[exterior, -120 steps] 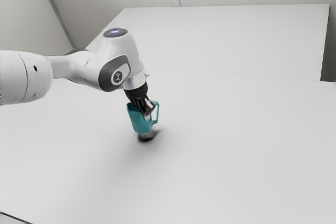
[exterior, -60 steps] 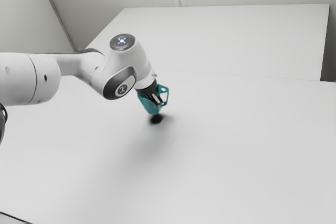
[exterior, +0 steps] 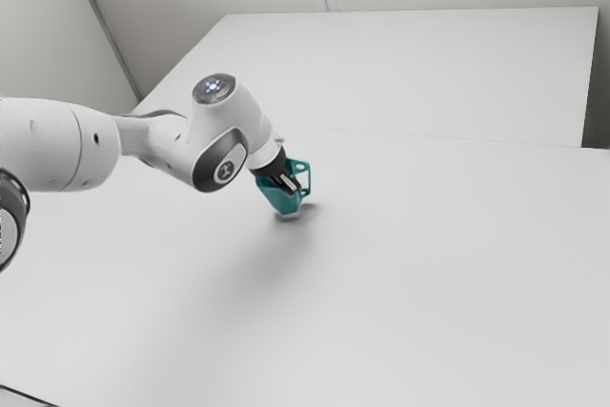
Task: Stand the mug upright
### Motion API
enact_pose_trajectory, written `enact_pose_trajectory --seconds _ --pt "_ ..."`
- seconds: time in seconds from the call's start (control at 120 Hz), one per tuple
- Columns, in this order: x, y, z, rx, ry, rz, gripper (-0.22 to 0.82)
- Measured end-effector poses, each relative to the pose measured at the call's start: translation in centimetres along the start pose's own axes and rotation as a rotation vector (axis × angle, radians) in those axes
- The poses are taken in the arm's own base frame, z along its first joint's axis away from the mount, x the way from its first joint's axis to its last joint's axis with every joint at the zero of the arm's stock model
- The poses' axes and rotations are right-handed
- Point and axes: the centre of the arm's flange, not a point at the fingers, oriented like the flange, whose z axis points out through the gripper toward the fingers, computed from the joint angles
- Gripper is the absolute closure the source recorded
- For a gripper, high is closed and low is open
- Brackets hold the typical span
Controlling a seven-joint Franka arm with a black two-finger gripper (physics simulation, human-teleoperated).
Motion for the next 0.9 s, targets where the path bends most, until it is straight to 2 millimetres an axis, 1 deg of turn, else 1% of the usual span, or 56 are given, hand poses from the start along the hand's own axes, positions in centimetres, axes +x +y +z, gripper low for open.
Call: enact_pose_trajectory --seconds 0.083,0.167,0.342,0.4,0.467,0.567,0.65,0.692,0.767,0.9 --pt "0.2 0.1 0.7 0.015 0.006 -0.021 0.79" --pt "0.3 0.1 0.9 0.022 0.006 -0.033 0.78" --pt "0.1 0.2 0.6 0.022 0.006 -0.035 0.39" --pt "0.0 0.3 0.1 0.018 0.003 -0.035 0.30" --pt "-0.2 0.4 -0.8 0.013 -0.003 -0.036 0.22" --pt "-0.6 0.2 -3.4 0.005 -0.011 -0.031 0.14" --pt "-0.8 0.1 -6.5 -0.005 -0.008 -0.029 0.09" --pt "-0.8 0.3 -8.3 -0.002 -0.001 -0.045 0.08" --pt "-0.9 1.4 -11.7 0.018 0.027 -0.092 0.05" --pt "-2.9 4.3 -18.7 0.041 0.085 -0.139 0.03"
